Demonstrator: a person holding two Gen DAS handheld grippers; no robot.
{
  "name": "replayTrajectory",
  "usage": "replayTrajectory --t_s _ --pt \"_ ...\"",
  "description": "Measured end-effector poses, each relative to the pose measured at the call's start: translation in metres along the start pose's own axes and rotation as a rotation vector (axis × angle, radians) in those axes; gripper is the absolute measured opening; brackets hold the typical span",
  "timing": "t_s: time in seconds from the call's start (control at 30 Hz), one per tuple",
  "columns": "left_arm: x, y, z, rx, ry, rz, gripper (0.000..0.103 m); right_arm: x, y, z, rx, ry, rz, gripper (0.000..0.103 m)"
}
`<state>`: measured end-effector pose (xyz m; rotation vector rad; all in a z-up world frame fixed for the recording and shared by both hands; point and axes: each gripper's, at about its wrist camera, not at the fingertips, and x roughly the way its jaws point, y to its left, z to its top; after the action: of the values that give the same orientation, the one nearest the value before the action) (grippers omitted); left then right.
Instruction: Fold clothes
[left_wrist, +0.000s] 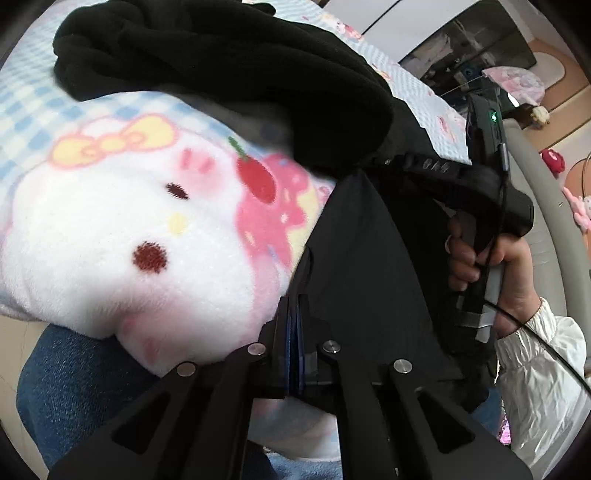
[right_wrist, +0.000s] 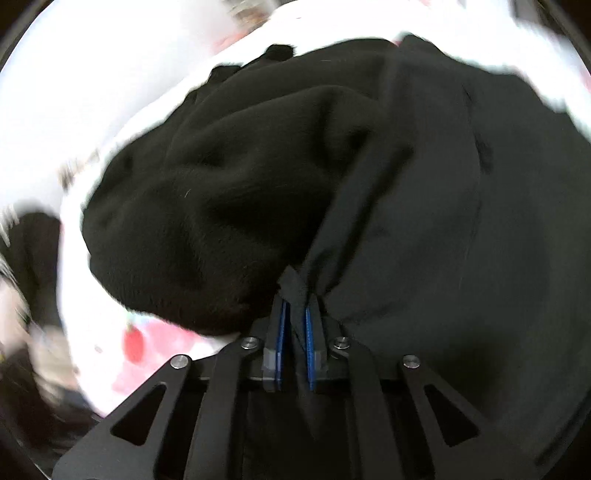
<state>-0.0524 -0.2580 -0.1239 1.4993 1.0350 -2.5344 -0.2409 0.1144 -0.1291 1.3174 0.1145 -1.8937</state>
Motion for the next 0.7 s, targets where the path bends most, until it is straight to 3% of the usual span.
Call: replayTrajectory --t_s 0.03,0.13,0.2,0.23,0.33,0.4,0.5,0.53,0.6,0.63,0.7 --pt "-0.004 0.002 0.0 -0.012 -0.003 -0.012 0.006 -0.002 -0.008 0.0 0.052 -0.014 0.031 0.012" --pt "-0.019 0.004 0.0 -0.025 -0.024 -0.058 0.009 -0.056 -0.008 0.001 0.016 -0.129 -0.028 0.023" --pt "-0.033 -0.01 0.004 0.04 -0.076 -0.105 0.016 -0.09 -0.008 -0.007 0.014 -0.181 -0.039 0.033" --pt "-0.035 -0.021 0.006 0.086 -0.102 -0.128 0.024 -0.104 -0.009 -0.014 0.025 -0.194 -0.032 0.033" --pt "-0.02 -0.055 0.008 0.191 -0.096 -0.203 0.029 -0.121 -0.006 -0.055 0.044 -0.177 -0.024 0.033" --pt "0.008 -0.074 0.008 0.239 -0.036 -0.195 0.029 -0.124 -0.007 -0.086 0.051 -0.151 -0.035 0.033" --pt "0.041 -0.071 0.006 0.257 0.059 0.027 0.026 -0.108 -0.027 -0.133 0.13 -0.034 -0.037 0.033" --pt "0.038 -0.057 0.006 0.205 0.06 0.041 0.025 -0.111 -0.041 -0.145 0.196 -0.011 -0.036 0.033" --pt "0.01 -0.03 0.006 0.103 0.0 -0.063 0.031 -0.129 -0.066 -0.168 0.308 -0.019 -0.026 0.033" --pt "-0.005 -0.023 0.004 0.088 -0.05 -0.072 0.04 -0.146 -0.074 -0.178 0.327 -0.055 -0.042 0.033" --pt "-0.021 -0.021 -0.002 0.081 -0.085 -0.087 0.042 -0.182 -0.081 -0.199 0.344 -0.117 -0.139 0.044"
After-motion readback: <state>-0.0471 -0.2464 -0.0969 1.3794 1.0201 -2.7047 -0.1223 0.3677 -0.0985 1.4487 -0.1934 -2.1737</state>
